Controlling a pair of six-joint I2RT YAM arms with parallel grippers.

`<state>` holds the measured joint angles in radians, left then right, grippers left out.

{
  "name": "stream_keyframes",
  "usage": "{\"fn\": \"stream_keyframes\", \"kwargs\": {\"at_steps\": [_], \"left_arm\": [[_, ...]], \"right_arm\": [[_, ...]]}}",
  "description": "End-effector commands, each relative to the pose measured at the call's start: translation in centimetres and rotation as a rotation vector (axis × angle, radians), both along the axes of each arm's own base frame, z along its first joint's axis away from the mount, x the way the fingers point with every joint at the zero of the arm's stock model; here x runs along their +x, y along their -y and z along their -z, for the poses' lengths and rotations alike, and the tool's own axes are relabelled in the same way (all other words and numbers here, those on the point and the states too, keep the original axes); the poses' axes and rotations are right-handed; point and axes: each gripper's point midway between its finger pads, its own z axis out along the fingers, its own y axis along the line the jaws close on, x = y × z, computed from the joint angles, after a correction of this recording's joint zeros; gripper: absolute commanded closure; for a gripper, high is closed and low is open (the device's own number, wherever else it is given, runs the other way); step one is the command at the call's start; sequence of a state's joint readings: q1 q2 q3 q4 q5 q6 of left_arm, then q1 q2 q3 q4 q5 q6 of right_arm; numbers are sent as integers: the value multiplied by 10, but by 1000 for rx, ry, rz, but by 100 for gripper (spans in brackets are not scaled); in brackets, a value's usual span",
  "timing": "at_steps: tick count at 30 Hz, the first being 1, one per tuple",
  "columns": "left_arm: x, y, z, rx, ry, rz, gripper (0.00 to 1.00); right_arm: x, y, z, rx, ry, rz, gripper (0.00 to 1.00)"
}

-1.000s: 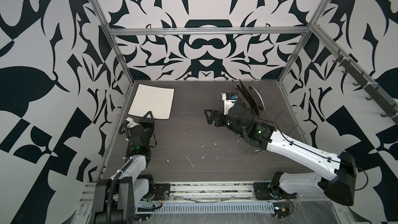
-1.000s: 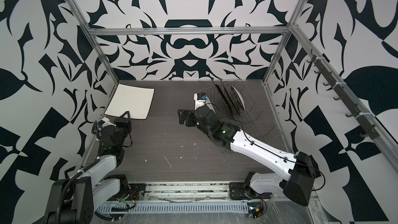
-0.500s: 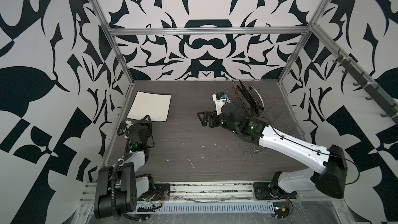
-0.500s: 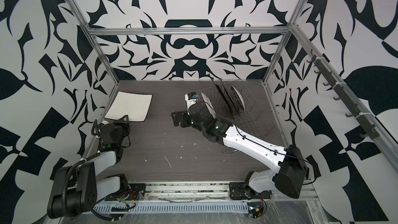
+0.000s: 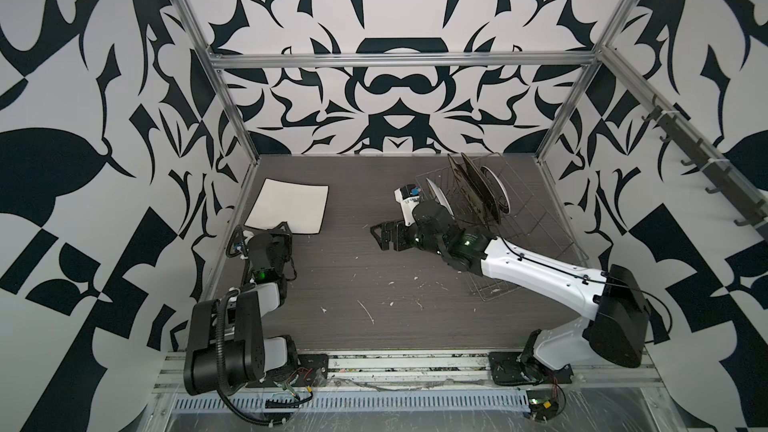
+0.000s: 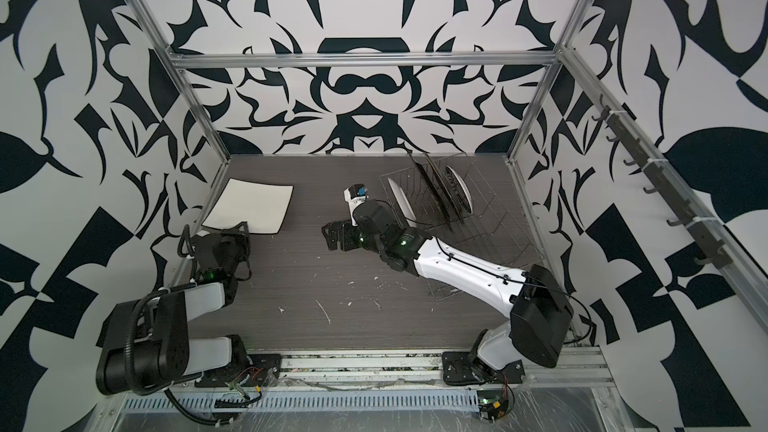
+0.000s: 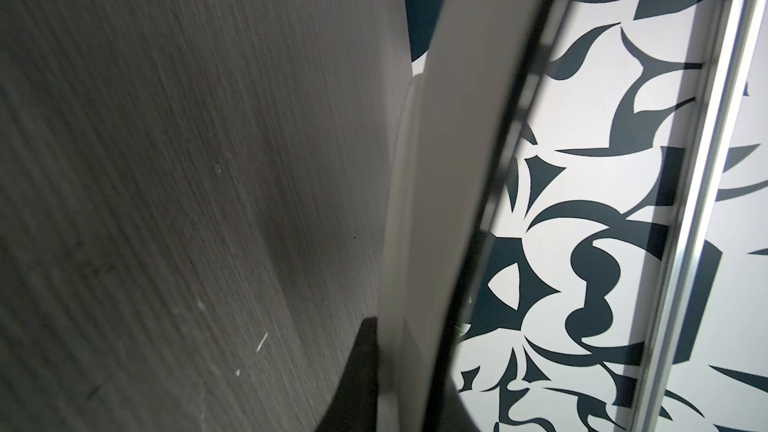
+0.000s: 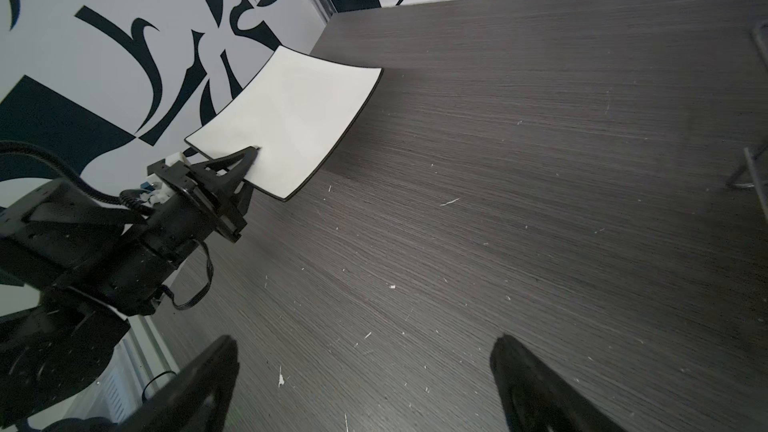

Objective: Unload the plates from the dish rack

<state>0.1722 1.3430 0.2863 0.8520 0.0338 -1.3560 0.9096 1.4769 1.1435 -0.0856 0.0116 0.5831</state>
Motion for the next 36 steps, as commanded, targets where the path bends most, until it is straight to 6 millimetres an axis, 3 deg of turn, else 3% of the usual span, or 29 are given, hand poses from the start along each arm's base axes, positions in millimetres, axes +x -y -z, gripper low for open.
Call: {"fn": "stream_keyframes", "kwargs": {"at_steps": [1,10,25,36], "left_arm": [[22,-7,-74,46,272,8,100],[33,-22,-51,-33,288,18,100],[34,-31,-11,-52,206,-2,100],[30,-37,5,-49,140,-26,100]], "right_arm": [[1,-15,-35,75,50,-44,1],[7,-25,-26,55,23,-48,1],[7,-29,-19,26,-1,-49,1],[8,-29,-13,-7,-3,-46,1]]}}
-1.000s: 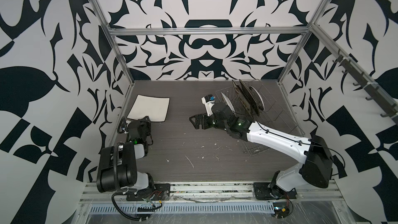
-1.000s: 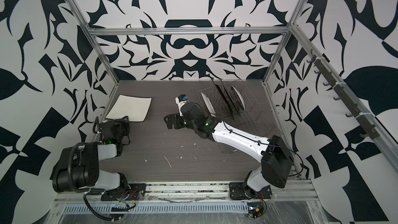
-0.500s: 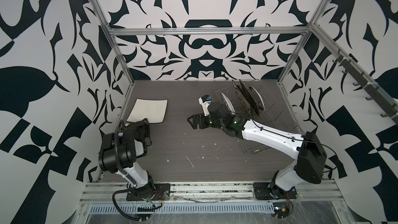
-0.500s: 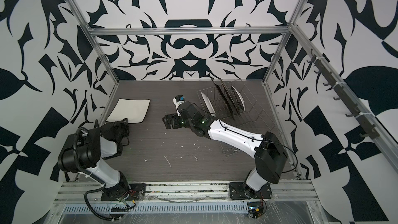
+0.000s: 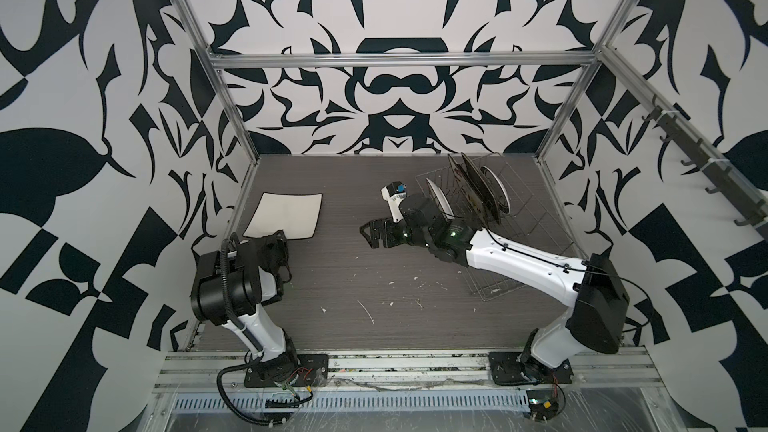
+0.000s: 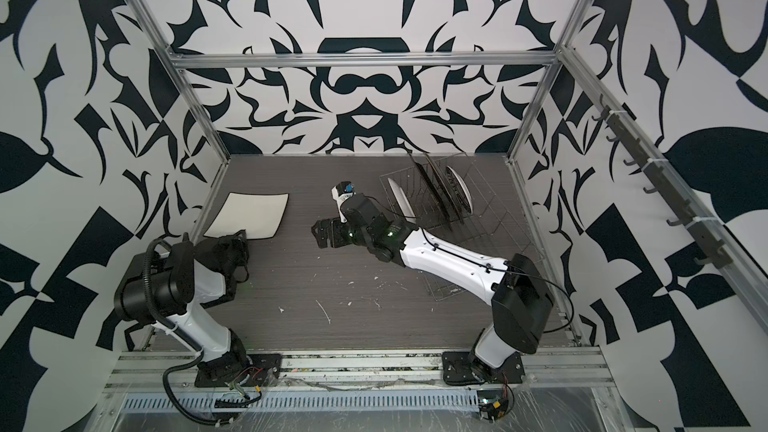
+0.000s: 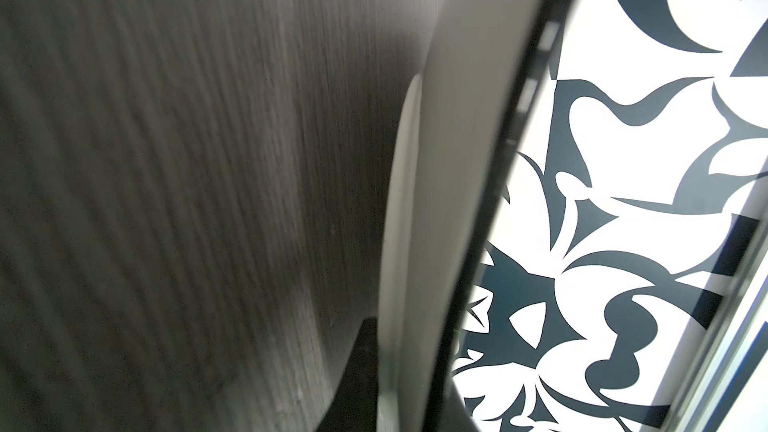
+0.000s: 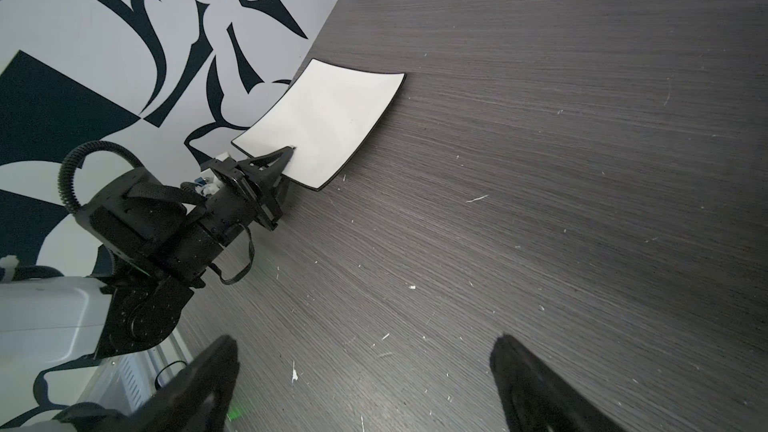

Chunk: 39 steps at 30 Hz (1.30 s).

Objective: Unload the plates from the dish rack

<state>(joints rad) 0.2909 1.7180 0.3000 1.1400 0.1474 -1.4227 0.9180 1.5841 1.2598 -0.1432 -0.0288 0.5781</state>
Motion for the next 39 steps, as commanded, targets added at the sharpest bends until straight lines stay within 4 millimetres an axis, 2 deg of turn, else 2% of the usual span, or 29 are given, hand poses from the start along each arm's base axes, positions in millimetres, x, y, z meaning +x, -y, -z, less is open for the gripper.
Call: {"fn": "stream_keyframes", "kwargs": {"at_steps": [1,3,8,16,23,32,39], "left_arm": [[20,-9,-54,67,190,-4,100],[20,-9,-51,67,171,-2,100],[20,-9,-48,70,136,0,86],[21,-7,-41,48,92,15,80],[19,-7,-33,48,59,14,70],[18,-4,-20,23,46,22,55],[16,-2,-13,38,14,40,44]], "right_arm": [[3,-5,-19,19,39,0,1],[3,-4,-18,7,40,-5,1],[5,1,-15,-59,44,-1,1],[1,6,-10,-132,52,-41,1],[1,10,-16,-147,77,-42,1],[-1,8,-11,-182,62,-70,1],[0,15,-7,-174,72,-40,1]]}}
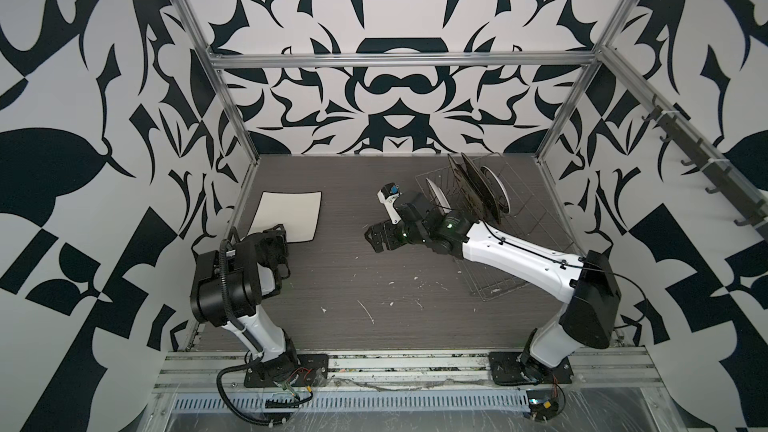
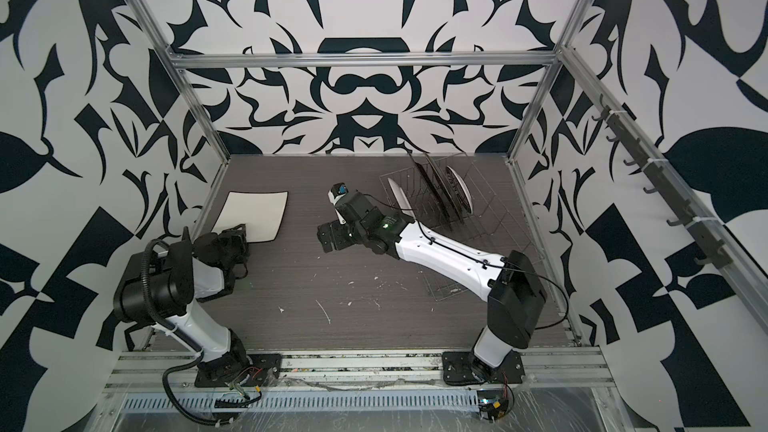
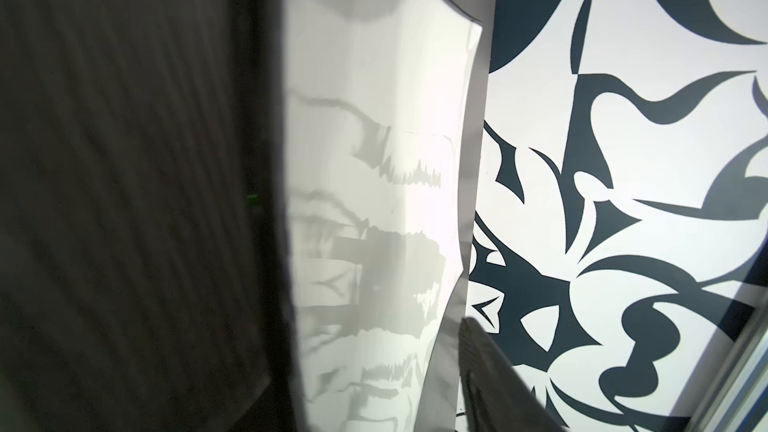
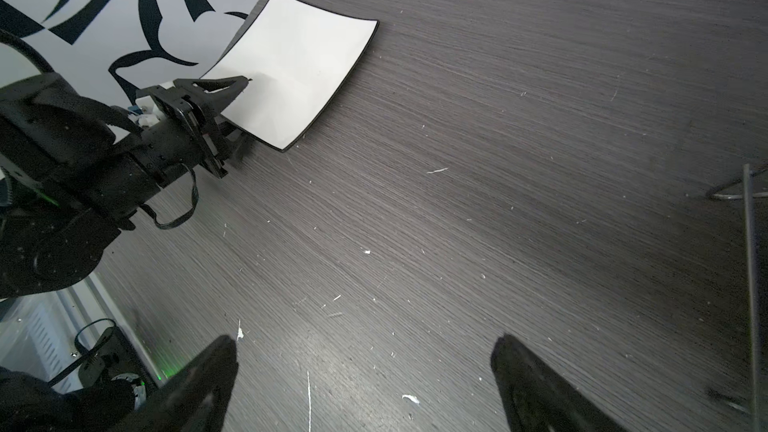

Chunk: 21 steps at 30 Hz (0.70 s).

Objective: Unload the plates from the dish rack

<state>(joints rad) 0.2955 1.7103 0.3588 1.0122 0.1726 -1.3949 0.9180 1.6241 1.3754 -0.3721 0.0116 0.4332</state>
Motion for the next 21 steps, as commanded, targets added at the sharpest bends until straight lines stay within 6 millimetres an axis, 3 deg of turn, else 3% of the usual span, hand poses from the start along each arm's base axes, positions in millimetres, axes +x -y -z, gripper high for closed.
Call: {"fn": "stream_keyframes", "kwargs": {"at_steps": [1,7,21], "left_arm": [[9,-3,-19,45,64,15,43],[8,0,-14,54,22,41,36],[-34,-5,-10,84,-163,-26,1]], "right_arm": [[1,2,-19,35,54,10,1],[-2,4,-24,36,55,5,1],[2,8,-13,-13,68,12,1]]}}
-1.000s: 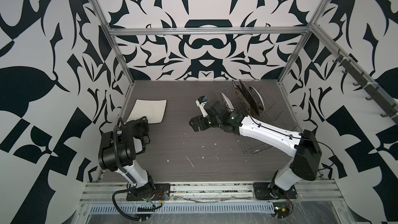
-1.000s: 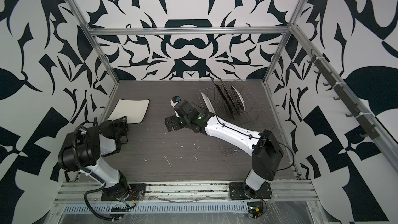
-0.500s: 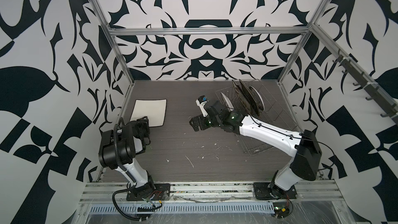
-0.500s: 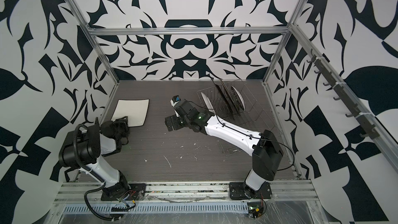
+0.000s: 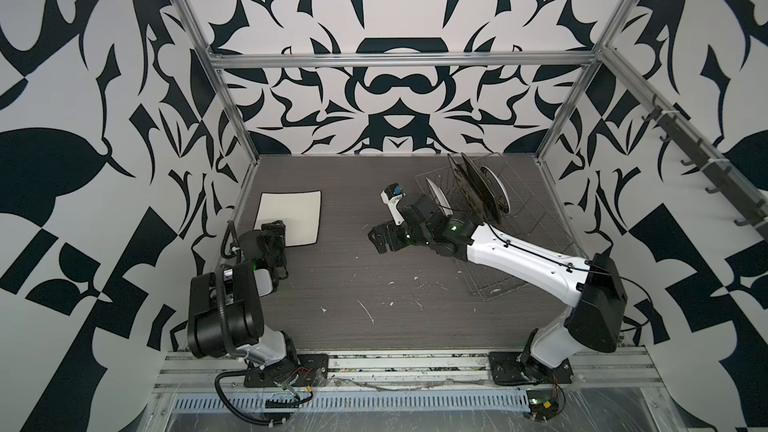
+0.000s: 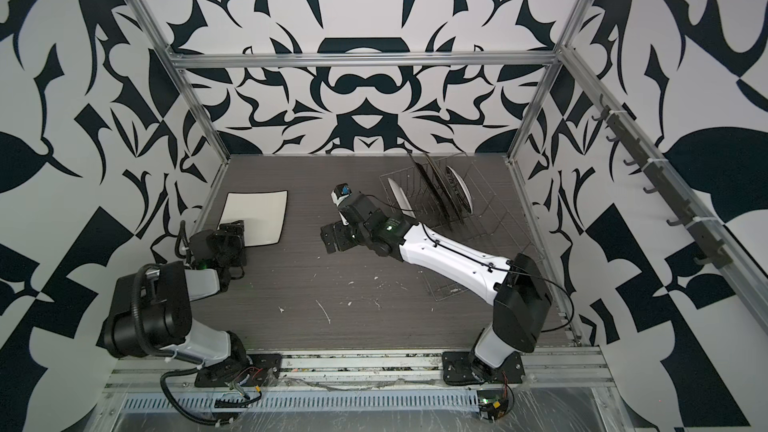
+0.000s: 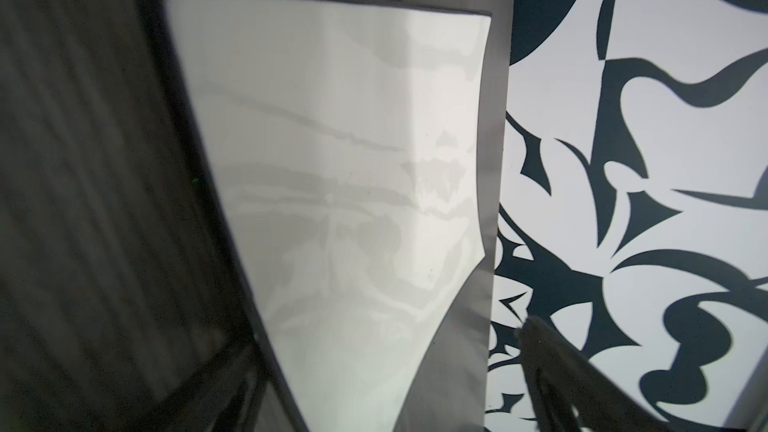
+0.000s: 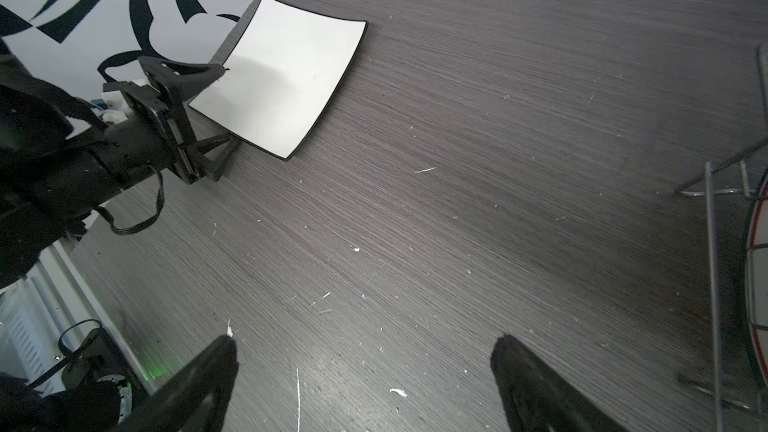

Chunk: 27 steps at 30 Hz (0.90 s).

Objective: Unload the plates from the dish rack

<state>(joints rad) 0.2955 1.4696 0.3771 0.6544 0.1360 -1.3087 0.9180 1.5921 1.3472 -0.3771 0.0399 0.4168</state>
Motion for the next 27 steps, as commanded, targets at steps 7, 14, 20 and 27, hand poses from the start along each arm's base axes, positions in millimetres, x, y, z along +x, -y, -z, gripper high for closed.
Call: {"fn": "stream_keyframes", "kwargs": {"at_steps": [7,14,20,27], "left_arm": [[-28,1,-22,75,-29,-4,1],[-35,32,-50,212,22,192,0],[-54,61,-69,249,55,286,1],[-71,89,-94,285,144,356,2]], "right_arm": [[5,3,-29,19,69,18,1],[8,26,-63,9,174,73,1],[19,56,-73,-146,272,142,1],[25,107,-94,-347,330,287,5]]}}
